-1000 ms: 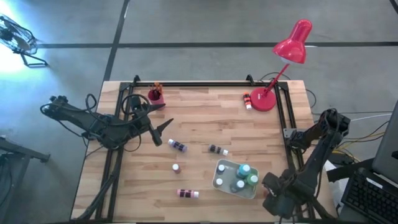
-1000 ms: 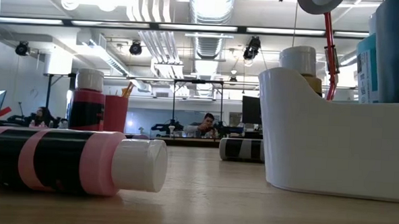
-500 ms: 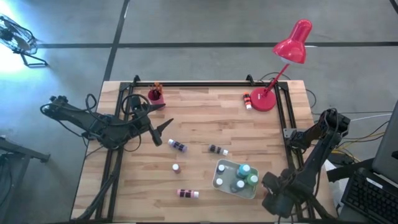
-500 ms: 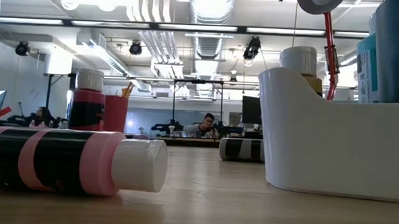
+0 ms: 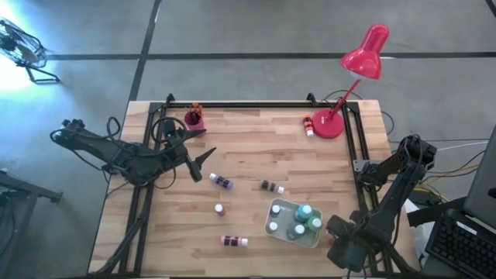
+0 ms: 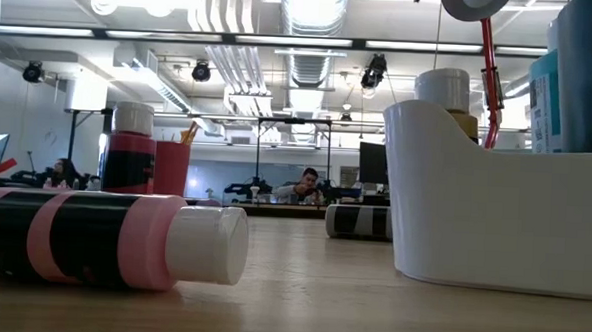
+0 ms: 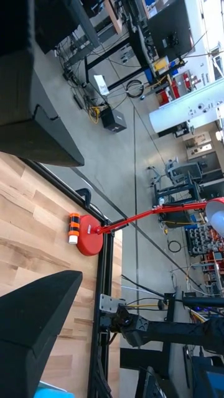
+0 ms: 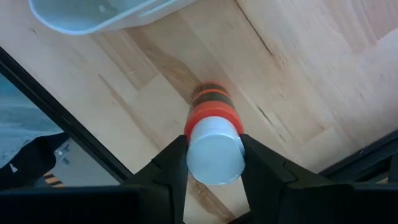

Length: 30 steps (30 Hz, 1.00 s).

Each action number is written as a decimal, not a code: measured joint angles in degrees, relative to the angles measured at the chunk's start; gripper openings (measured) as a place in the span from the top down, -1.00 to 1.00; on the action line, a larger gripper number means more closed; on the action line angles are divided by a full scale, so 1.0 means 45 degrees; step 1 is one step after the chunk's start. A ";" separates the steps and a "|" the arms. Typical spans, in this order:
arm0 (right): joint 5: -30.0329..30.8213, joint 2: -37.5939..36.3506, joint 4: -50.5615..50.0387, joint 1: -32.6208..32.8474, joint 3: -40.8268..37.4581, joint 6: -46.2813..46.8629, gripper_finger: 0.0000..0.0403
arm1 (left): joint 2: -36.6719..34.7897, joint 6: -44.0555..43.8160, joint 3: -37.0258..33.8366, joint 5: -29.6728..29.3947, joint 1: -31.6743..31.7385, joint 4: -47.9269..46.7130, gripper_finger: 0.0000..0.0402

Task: Pick & Place Paint Supplies
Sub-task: Put the orange paint bottle into the white bin

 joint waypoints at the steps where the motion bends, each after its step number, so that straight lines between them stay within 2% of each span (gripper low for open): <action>1: -0.0033 0.0000 -0.0001 0.0000 0.0006 -0.0003 0.45 | 0.0000 0.0005 0.0000 0.0001 -0.0001 0.0001 -0.45; 8: -0.0530 -0.0146 -0.0354 -0.0223 0.1174 -0.0110 0.45 | 0.0000 0.0001 0.0000 0.0001 -0.0001 -0.0003 -0.45; 18: 0.2069 -0.0031 -0.0621 -0.1182 0.4398 -0.2219 0.45 | 0.0000 0.0000 0.0000 0.0005 -0.0001 -0.0002 -0.45; 22: 0.2039 0.0292 -0.1128 -0.1845 0.4997 -0.3076 0.45 | 0.0000 0.0000 0.0000 0.0000 0.0004 -0.0003 -0.45; 30: 0.1422 0.1050 -0.1729 -0.2565 0.5085 -0.4008 0.45 | 0.0000 0.0000 0.0000 0.0000 0.0004 -0.0004 -0.45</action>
